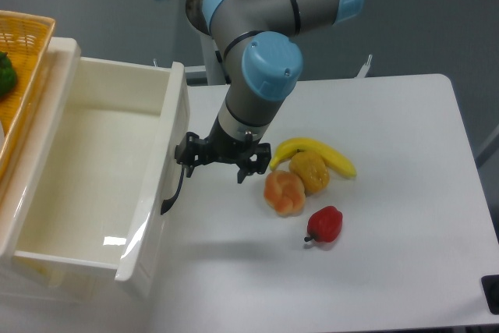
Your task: Slide open the top white drawer
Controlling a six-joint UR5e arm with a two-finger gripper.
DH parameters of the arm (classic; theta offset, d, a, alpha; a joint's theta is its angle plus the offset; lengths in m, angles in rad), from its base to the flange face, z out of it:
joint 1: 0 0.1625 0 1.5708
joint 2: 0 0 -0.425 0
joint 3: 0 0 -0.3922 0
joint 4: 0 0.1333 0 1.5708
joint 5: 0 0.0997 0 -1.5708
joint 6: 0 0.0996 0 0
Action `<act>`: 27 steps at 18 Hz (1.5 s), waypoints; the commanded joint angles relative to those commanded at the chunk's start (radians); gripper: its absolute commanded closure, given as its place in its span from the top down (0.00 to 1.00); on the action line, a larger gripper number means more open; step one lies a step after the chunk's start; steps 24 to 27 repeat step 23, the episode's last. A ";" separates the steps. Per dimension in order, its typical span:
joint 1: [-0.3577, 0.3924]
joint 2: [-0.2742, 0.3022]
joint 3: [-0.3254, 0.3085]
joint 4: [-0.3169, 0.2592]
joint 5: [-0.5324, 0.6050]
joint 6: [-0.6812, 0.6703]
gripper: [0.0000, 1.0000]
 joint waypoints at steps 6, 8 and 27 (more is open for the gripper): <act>0.000 -0.014 -0.011 0.049 0.204 0.145 1.00; 0.002 -0.014 -0.017 0.051 0.271 0.250 1.00; 0.066 -0.014 -0.048 0.095 0.333 0.595 1.00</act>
